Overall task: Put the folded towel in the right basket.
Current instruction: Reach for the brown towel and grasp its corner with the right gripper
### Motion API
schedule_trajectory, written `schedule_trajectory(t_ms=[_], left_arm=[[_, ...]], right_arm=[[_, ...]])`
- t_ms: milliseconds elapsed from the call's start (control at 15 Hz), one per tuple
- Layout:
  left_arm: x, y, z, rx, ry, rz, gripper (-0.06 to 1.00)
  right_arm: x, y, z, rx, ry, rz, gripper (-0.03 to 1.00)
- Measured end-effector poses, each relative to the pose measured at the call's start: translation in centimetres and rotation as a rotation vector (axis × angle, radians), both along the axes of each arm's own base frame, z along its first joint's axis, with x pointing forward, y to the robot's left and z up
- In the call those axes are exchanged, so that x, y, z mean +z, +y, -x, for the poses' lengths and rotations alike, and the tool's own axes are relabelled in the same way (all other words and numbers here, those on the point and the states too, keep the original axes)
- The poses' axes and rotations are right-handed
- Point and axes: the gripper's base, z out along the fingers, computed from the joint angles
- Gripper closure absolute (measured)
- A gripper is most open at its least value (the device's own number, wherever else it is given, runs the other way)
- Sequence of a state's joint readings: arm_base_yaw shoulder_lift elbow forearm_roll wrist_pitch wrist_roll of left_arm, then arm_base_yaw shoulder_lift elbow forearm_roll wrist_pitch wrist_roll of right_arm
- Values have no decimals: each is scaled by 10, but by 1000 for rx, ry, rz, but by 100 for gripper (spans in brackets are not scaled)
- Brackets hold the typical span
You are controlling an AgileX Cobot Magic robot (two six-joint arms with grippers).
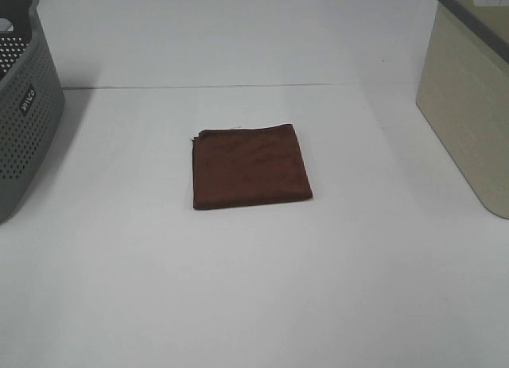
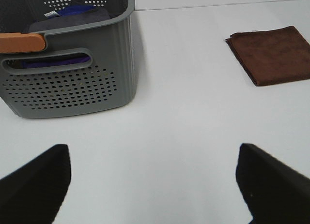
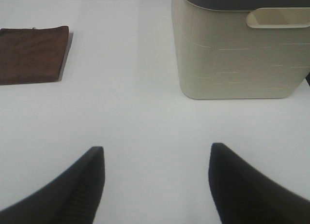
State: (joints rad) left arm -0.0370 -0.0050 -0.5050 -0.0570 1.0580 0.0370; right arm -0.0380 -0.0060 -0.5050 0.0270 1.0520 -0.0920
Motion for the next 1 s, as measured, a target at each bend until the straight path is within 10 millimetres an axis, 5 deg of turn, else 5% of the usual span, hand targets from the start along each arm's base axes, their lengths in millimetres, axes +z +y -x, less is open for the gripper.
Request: schedule_trajectory(t_ms=[600,1000], left_arm=[[0,0,0,0,0,0,7],[0,0,0,0,0,0,7]], right_arm=[[2,0,-2,-2,9,2,37],[42,-4,-72,-8,32,5,37]])
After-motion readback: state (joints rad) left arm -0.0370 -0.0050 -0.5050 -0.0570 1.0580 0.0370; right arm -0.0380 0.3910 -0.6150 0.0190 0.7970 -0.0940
